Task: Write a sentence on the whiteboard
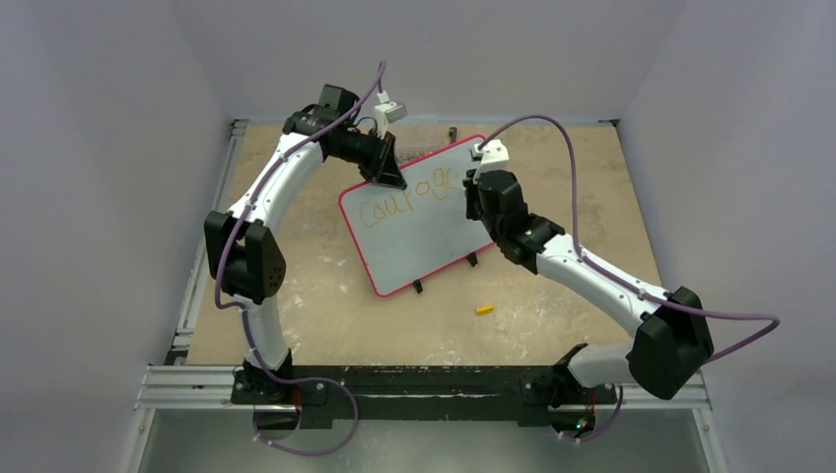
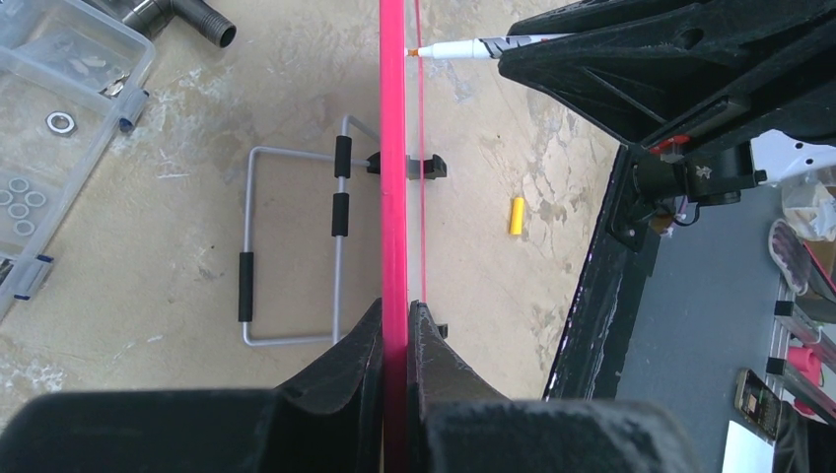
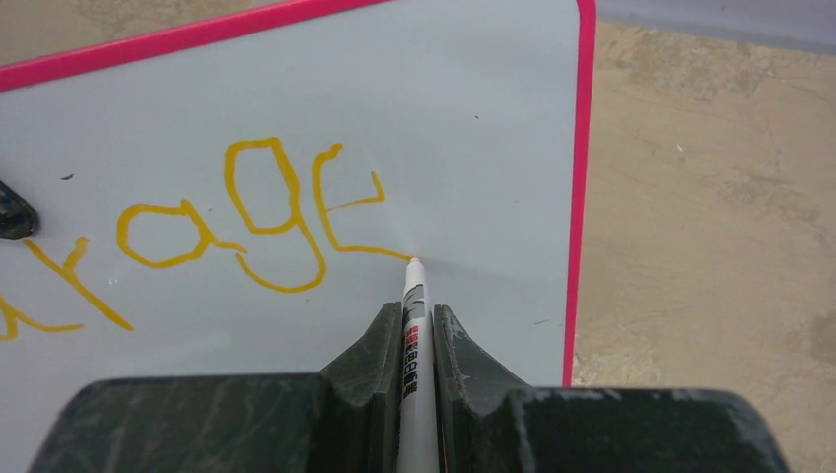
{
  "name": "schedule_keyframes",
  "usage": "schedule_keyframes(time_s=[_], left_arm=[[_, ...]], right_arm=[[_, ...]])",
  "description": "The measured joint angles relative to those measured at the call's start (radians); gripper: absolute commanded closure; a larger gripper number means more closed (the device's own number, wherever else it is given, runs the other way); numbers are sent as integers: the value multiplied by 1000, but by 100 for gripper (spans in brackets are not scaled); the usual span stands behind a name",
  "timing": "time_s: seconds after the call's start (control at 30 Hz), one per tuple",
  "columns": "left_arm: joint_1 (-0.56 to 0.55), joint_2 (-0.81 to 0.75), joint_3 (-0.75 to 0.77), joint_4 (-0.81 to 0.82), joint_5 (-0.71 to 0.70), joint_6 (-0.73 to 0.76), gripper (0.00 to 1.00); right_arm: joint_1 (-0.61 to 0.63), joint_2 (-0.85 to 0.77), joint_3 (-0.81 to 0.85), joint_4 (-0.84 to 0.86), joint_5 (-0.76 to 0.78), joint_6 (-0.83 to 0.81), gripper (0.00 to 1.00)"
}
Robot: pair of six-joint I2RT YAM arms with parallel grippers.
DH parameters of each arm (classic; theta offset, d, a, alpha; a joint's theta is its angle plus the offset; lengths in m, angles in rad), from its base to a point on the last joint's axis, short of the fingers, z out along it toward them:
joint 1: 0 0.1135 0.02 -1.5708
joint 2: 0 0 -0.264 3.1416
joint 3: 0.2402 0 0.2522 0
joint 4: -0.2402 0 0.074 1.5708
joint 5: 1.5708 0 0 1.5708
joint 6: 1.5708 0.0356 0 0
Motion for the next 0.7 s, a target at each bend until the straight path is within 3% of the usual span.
schedule_keyframes(time_s=[0.33,0.7], left_arm=[[0,0,0,0,0,0,100],[0,-10,-13,9,-5,-2,100]], right_arm=[[-6,-10,37,-18,23,-17,100],[-6,-264,34,-18,-2,-15,100]])
